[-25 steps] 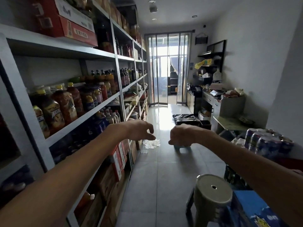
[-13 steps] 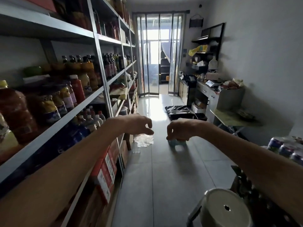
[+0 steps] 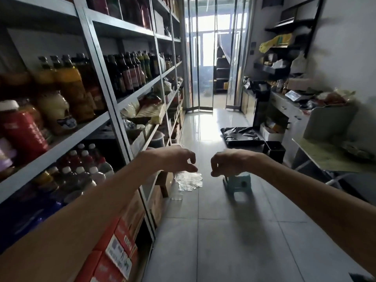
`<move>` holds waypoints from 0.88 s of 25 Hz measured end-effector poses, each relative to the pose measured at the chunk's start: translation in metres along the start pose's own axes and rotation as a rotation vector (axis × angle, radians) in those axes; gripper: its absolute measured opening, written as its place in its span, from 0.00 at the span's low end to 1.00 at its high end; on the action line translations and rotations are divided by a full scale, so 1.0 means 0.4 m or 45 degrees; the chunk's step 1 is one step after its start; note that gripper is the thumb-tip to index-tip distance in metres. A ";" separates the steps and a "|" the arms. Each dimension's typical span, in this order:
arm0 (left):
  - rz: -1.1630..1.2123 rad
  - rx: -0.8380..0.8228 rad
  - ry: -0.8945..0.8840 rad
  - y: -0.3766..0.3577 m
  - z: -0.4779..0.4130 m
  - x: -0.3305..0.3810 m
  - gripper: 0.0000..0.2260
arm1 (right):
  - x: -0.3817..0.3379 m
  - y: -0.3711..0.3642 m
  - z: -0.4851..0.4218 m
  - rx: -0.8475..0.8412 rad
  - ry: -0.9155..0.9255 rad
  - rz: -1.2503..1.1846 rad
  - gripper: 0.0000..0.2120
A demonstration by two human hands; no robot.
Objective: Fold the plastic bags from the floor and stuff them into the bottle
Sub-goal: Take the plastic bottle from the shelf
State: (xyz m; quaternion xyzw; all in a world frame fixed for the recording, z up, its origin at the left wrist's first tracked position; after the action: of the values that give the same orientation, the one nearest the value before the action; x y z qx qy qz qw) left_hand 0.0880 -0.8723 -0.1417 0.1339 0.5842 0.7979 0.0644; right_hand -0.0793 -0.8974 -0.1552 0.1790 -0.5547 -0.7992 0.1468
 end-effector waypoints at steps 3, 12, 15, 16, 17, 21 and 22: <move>0.044 0.024 0.025 0.074 -0.189 -0.078 0.18 | 0.064 0.104 -0.184 0.027 0.033 0.022 0.13; 0.086 0.046 0.041 0.159 -0.837 -0.324 0.19 | 0.302 0.237 -0.786 -0.037 0.058 0.074 0.12; 0.136 0.019 0.049 0.202 -1.047 -0.420 0.19 | 0.365 0.287 -0.988 0.031 0.092 0.145 0.11; 0.136 0.023 0.041 0.228 -1.123 -0.452 0.19 | 0.390 0.318 -1.064 0.052 0.107 0.161 0.11; 0.155 0.040 0.041 0.248 -1.199 -0.488 0.19 | 0.419 0.346 -1.139 0.078 0.123 0.146 0.10; 0.211 -0.018 0.082 0.275 -1.461 -0.604 0.18 | 0.536 0.414 -1.419 0.016 0.203 0.069 0.09; 0.236 -0.022 0.103 0.276 -1.531 -0.634 0.18 | 0.567 0.419 -1.498 0.003 0.228 0.050 0.09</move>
State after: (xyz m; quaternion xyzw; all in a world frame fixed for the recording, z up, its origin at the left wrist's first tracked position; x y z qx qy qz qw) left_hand 0.1595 -1.5326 -0.2445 0.1542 0.5645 0.8103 -0.0321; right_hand -0.0065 -1.5527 -0.2178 0.2388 -0.5436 -0.7764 0.2114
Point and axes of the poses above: each hand's wrist, its own z-axis away from the middle knuckle, its own y-axis out of the back of the hand, x = y × z, the point moved 2 cm from there along -z, towards the middle knuckle
